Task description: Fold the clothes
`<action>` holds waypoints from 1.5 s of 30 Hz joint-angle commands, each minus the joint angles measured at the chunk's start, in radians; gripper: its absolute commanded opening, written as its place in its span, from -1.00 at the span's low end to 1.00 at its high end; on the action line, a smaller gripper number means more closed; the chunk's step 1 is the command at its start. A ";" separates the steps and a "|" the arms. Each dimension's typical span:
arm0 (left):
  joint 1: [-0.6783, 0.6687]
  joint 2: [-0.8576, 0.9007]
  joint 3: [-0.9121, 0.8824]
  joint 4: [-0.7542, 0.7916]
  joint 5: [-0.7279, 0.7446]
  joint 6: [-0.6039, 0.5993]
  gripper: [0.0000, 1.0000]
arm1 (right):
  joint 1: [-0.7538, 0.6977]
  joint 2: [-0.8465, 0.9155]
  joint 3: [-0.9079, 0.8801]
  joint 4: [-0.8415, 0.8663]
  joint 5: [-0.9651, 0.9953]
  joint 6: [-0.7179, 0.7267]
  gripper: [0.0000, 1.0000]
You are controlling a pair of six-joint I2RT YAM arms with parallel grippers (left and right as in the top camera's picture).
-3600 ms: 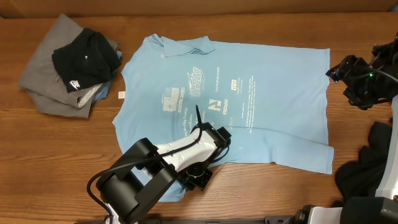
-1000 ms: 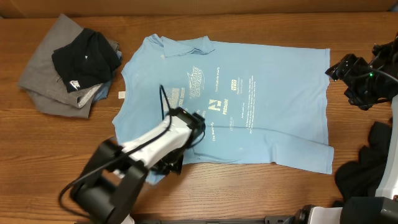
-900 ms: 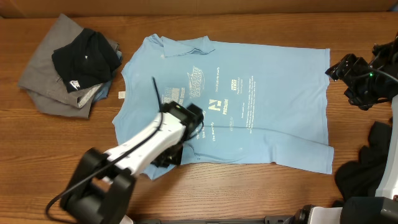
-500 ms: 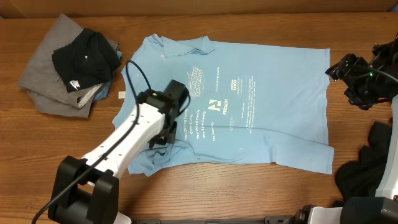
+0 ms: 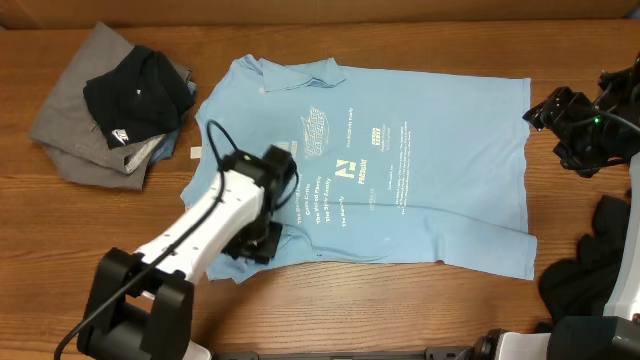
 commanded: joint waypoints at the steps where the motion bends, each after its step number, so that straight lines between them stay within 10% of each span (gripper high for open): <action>1: -0.018 -0.007 -0.059 0.028 0.019 -0.056 -0.29 | 0.001 0.002 0.000 0.005 0.005 -0.004 0.62; 37: 0.012 -0.007 -0.201 0.221 -0.071 -0.240 -0.32 | 0.001 0.002 0.000 0.002 0.005 -0.023 0.63; 45: 0.018 -0.007 -0.237 0.266 -0.057 -0.241 -0.73 | 0.001 0.002 0.000 0.004 0.005 -0.023 0.63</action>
